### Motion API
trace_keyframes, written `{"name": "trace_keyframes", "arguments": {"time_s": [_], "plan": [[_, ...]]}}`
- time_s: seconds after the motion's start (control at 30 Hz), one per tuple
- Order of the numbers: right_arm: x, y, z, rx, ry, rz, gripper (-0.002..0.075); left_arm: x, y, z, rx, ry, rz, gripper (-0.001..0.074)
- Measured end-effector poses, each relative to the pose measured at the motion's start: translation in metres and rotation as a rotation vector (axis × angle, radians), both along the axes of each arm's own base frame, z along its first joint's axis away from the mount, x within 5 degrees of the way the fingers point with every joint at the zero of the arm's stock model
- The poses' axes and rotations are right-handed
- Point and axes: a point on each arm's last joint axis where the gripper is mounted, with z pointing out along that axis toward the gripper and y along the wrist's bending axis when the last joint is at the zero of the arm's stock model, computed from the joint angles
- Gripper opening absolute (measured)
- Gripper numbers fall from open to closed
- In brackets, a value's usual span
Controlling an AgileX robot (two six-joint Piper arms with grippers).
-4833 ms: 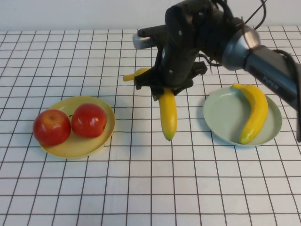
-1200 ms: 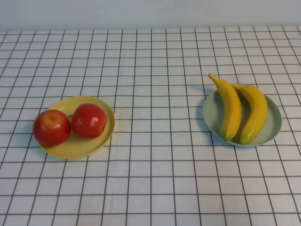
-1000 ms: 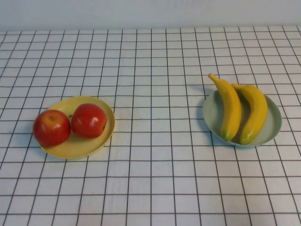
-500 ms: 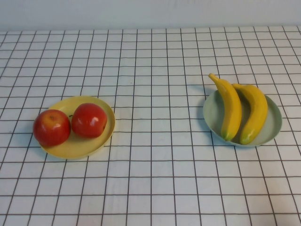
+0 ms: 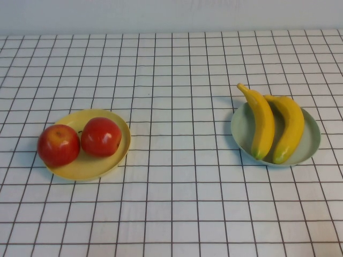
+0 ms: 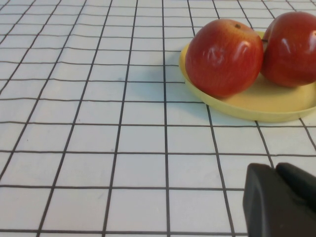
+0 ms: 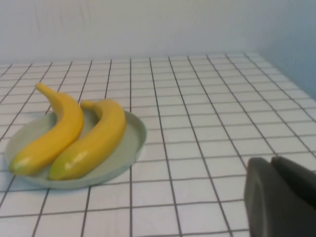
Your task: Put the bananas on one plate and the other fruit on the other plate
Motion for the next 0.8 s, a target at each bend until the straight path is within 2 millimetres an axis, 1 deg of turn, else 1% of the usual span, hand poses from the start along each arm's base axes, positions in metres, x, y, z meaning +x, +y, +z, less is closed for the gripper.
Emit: {"name": "trace_keyframes", "arguments": {"time_s": [0.07, 0.17, 0.23, 0.8], "plan": [[-0.001, 0.001, -0.005, 0.014, 0.044, 0.011, -0.0015, 0.0, 0.0, 0.0, 0.0, 0.0, 0.0, 0.0002], [-0.003, 0.004, -0.014, 0.043, 0.156, 0.048, -0.0015, 0.0, 0.0, 0.0, 0.0, 0.0, 0.0, 0.0002], [-0.004, 0.006, -0.018, 0.049, 0.194, 0.073, -0.0015, 0.0, 0.0, 0.0, 0.0, 0.0, 0.0, 0.0002], [-0.004, 0.008, -0.019, 0.038, 0.199, 0.099, -0.0015, 0.0, 0.0, 0.0, 0.0, 0.0, 0.0, 0.0002]]}}
